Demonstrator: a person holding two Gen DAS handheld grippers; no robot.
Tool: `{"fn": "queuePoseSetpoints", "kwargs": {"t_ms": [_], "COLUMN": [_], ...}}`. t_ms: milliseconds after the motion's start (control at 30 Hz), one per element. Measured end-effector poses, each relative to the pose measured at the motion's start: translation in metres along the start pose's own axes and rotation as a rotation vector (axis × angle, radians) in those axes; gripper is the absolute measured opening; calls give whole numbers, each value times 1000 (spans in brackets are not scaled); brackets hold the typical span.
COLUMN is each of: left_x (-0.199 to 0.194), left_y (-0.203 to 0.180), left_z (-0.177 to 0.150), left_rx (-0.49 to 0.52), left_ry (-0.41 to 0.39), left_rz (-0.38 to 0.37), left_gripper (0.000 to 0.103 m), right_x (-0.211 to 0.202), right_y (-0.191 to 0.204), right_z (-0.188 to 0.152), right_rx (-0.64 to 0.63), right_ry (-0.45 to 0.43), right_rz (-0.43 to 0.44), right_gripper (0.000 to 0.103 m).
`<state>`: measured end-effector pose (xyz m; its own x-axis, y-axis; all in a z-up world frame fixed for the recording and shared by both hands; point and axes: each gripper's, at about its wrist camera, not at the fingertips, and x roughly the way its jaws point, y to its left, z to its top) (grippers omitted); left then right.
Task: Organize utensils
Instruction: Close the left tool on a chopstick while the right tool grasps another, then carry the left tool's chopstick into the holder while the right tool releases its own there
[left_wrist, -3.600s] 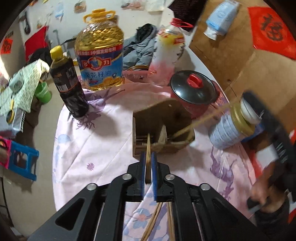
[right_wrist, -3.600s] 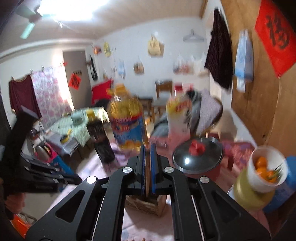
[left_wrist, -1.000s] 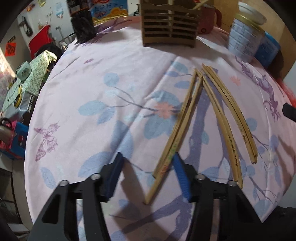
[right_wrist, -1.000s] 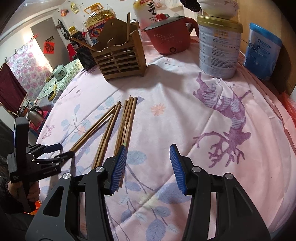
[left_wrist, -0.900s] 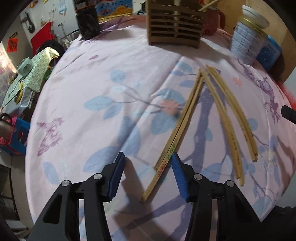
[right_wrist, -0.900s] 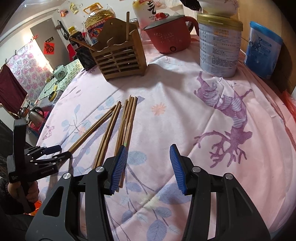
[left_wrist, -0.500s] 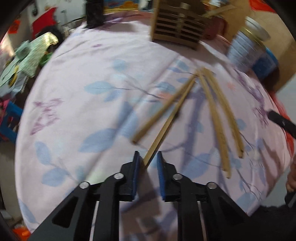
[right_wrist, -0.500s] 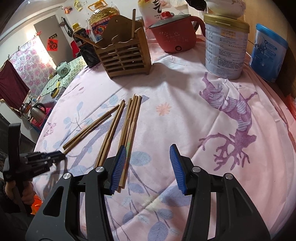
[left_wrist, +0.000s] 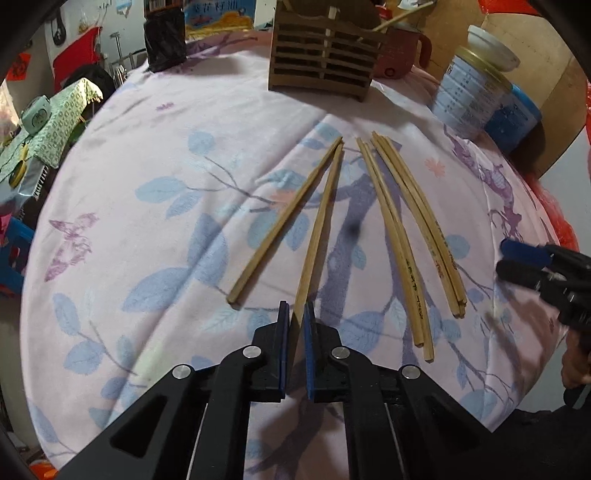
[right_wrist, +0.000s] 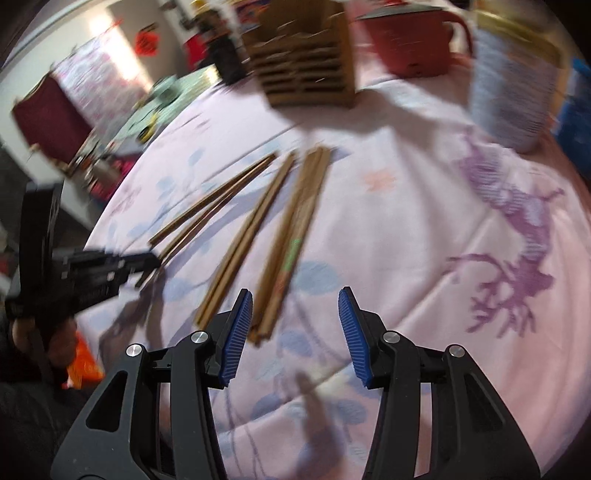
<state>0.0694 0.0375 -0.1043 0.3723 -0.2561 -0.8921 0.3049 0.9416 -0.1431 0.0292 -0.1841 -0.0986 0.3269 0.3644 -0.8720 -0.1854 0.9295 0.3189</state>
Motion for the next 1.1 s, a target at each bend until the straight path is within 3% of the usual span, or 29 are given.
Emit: {"fn": "queuePoseSetpoints", "kwargs": {"t_ms": [333, 433, 533, 667, 900, 1067, 1100], "left_x": [-10, -11, -12, -11, -7, -6, -6], "left_y": [11, 14, 12, 12, 16, 16, 16], "left_z": [5, 7, 12, 17, 21, 19, 18], "left_rx": [-31, -40, -25, -16, -32, -39, -43], "left_ry": [-9, -15, -25, -33, -22, -15, -12], "left_rz": [3, 1, 2, 0, -12, -18, -19], "left_gripper": [8, 8, 8, 8, 8, 8, 8], "right_x": [27, 27, 20, 4, 16, 23, 22], "right_y": [1, 1, -17, -25, -13, -6, -7], "right_z": [-5, -6, -4, -7, -8, -22, -22], "right_rx": [1, -45, 29, 52, -21, -78, -72], "right_ry": [77, 42, 17, -29, -7, -24, -27], "right_rz": [-40, -153, -222, -131, -138, -180, -170], "right_gripper": [41, 36, 36, 35, 35, 17, 7]}}
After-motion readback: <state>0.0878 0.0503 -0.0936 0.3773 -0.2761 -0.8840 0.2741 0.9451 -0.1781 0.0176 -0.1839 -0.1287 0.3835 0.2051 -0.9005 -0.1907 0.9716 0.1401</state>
